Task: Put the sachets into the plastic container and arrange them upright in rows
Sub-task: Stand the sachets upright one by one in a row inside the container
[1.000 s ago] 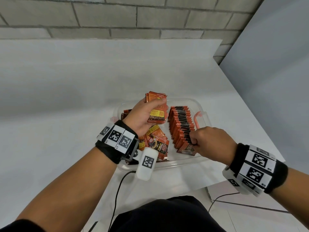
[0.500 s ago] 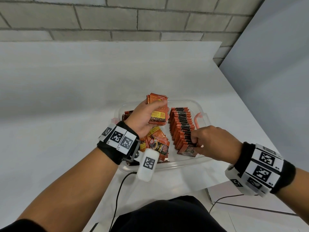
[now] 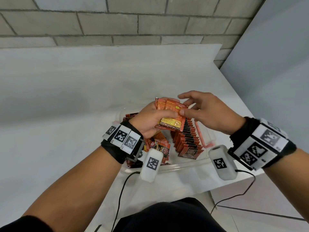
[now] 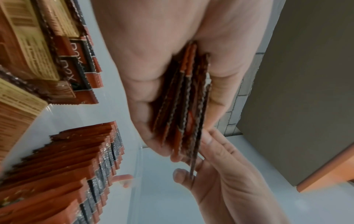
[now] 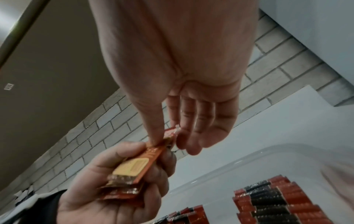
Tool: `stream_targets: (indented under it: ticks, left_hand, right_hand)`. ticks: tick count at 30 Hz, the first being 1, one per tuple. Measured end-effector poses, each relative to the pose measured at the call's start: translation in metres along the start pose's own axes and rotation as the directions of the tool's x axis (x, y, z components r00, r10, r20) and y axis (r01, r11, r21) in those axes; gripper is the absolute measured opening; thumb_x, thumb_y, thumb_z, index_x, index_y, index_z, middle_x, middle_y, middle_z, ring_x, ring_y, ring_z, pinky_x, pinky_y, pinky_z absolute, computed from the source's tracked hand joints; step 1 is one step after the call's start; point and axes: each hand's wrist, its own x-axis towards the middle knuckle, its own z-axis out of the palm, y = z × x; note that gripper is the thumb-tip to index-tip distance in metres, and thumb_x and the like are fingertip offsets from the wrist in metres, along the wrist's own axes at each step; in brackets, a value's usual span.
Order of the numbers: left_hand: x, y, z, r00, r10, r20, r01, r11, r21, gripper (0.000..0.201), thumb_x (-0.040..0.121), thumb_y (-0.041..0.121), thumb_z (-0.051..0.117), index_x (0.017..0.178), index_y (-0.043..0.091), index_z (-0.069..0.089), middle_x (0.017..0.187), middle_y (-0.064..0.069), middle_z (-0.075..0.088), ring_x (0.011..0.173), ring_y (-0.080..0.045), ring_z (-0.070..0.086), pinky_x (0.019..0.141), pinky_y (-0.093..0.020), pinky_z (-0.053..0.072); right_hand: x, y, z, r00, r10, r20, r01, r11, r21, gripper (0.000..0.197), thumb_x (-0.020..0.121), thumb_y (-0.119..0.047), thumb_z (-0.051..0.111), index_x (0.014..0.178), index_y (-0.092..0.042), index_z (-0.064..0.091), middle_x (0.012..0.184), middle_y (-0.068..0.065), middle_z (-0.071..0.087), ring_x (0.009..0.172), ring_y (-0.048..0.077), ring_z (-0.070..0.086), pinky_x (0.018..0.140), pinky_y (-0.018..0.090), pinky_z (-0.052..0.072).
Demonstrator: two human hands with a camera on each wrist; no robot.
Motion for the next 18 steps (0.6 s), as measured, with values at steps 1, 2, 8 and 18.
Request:
stream_targets:
  ticks: [1, 2, 8, 18]
  left_hand:
    - [0.0, 0.0, 0.0, 1.0, 0.003, 0.002, -0.003, 1.0, -0.012, 0.025, 0.085, -0.001, 0.058, 0.109, 0.006, 0.059, 0.087, -0.01, 0.068, 0.076, -0.02, 0.068, 0.066, -0.03, 0.057]
    - [-0.001, 0.001, -0.001, 1.0, 0.005, 0.002, -0.005, 1.0, -0.015, 0.021, 0.085, 0.009, 0.06, 0.106, 0.008, 0.061, 0.088, -0.01, 0.068, 0.077, -0.02, 0.068, 0.068, -0.031, 0.057]
    - [-0.001, -0.002, -0.013, 0.987, -0.041, -0.155, 0.014, 0.986, -0.167, 0.041, 0.077, 0.042, 0.066, 0.105, 0.012, 0.058, 0.082, -0.007, 0.06, 0.069, -0.019, 0.061, 0.085, -0.048, 0.052]
    - [0.003, -0.003, -0.012, 0.982, 0.056, -0.18, -0.09, 0.979, -0.185, 0.042, 0.084, -0.011, 0.051, 0.117, 0.013, 0.058, 0.117, -0.019, 0.063, 0.102, -0.033, 0.064, 0.082, -0.042, 0.054]
  right_hand:
    - [0.001, 0.0, 0.002, 1.0, -0.005, -0.007, 0.006, 1.0, 0.021, 0.035, 0.084, -0.025, 0.07, 0.118, -0.026, 0.06, 0.095, -0.003, 0.067, 0.082, 0.019, 0.066, 0.072, 0.031, 0.052]
    - [0.002, 0.0, 0.004, 0.999, -0.016, -0.041, 0.018, 0.999, 0.051, 0.027, 0.083, -0.022, 0.071, 0.109, -0.026, 0.063, 0.09, -0.001, 0.067, 0.079, 0.021, 0.066, 0.073, 0.035, 0.053]
    - [-0.004, 0.003, 0.011, 0.903, -0.255, -0.346, 0.246, 0.967, -0.071, 0.015, 0.08, -0.012, 0.073, 0.08, -0.02, 0.061, 0.077, -0.006, 0.06, 0.067, 0.007, 0.053, 0.062, 0.011, 0.04]
    - [-0.011, 0.01, 0.021, 0.936, -0.267, -0.229, 0.228, 0.956, -0.183, 0.023, 0.082, -0.026, 0.072, 0.103, -0.021, 0.064, 0.089, -0.012, 0.049, 0.073, 0.003, 0.049, 0.065, 0.008, 0.036]
